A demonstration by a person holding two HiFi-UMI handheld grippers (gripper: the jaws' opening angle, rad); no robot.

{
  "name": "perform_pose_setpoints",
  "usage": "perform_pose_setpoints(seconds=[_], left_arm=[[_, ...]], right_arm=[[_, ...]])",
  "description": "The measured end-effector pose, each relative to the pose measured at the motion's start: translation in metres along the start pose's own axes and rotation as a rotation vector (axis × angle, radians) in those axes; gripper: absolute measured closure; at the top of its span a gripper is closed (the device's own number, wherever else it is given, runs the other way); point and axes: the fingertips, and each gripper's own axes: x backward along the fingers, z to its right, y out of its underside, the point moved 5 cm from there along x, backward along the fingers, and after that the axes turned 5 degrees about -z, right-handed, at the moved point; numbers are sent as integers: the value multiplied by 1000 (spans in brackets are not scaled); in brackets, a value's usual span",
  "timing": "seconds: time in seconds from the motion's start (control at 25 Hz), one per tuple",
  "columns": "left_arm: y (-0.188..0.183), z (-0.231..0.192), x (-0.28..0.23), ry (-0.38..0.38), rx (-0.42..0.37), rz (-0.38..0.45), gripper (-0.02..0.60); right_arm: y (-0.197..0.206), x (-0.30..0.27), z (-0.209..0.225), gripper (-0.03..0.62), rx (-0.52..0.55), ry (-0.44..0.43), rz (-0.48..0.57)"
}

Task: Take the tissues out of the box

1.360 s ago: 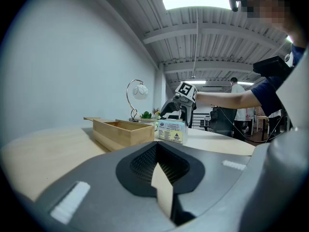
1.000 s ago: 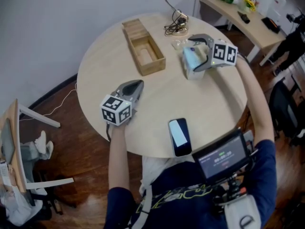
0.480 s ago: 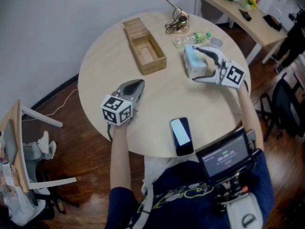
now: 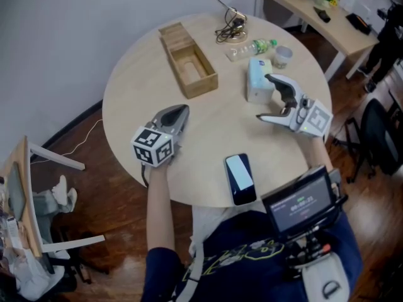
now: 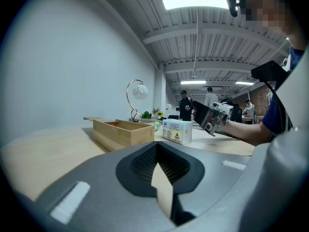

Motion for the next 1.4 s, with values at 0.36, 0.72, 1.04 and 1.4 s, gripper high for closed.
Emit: perform_pose_setpoints(seconds=[0.36, 0.72, 1.04, 1.4], left_arm=[[1, 0, 0, 0, -1, -1, 577], [0, 0, 1, 1, -1, 0, 577], [0, 1, 1, 14, -5, -2, 577], [-1, 9, -3, 72, -19, -4, 577]], right_arm=[[11, 1, -43, 218, -131, -116, -5], [30, 19, -21, 370, -343, -63, 57], [34, 30, -7, 557, -387, 29, 97], [49, -8, -34, 592, -435, -162, -122]])
